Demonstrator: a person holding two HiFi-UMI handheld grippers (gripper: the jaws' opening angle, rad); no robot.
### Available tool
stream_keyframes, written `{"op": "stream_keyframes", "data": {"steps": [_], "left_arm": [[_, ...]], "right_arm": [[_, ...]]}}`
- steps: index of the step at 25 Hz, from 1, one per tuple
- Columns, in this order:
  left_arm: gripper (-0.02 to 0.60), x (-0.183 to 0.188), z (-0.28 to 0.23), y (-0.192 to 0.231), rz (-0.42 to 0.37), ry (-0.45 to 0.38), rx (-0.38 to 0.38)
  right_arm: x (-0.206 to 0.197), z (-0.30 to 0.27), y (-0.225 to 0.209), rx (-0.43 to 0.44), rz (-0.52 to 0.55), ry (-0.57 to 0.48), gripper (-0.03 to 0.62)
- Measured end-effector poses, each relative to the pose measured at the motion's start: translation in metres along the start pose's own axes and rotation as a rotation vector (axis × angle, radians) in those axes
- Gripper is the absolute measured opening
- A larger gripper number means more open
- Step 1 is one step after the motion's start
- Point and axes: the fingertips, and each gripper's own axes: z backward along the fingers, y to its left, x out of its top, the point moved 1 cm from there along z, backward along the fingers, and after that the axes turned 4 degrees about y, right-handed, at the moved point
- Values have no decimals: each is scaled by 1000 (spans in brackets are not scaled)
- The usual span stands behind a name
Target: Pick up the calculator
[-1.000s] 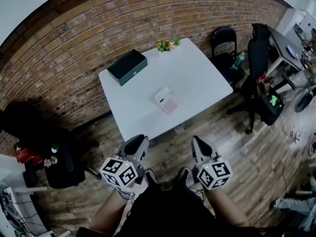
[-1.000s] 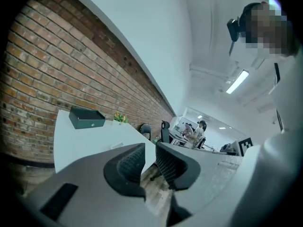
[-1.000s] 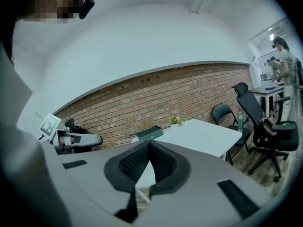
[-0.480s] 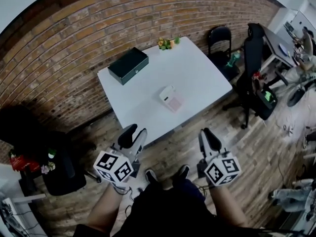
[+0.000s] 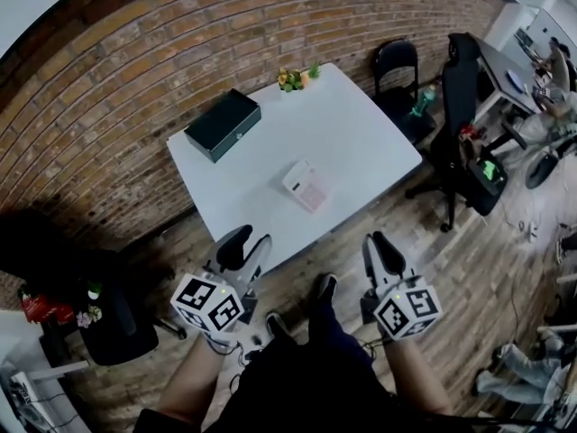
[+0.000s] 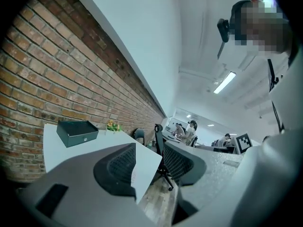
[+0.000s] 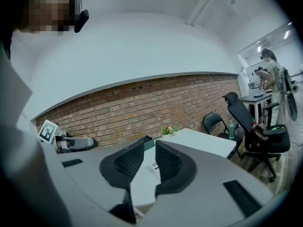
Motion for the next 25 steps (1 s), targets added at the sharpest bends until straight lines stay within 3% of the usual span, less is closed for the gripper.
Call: {"op": "stream_keyframes", "data": {"steps": [8,13,20,25], "left_arm": [[170,35,-49,20,-18,-10,116],[170,39,-98,6,-106,43,136],[170,33,-134,7,-45,54,226],[170,23,-149,21,-1,81,259]], "right_arm": [[35,-68,-46,115,-18,-25,72],[59,-101,-75,192,132,-22,97],[72,-134,-103,305,150,22,92],[71,-157,-115,335,158,52,91]]}}
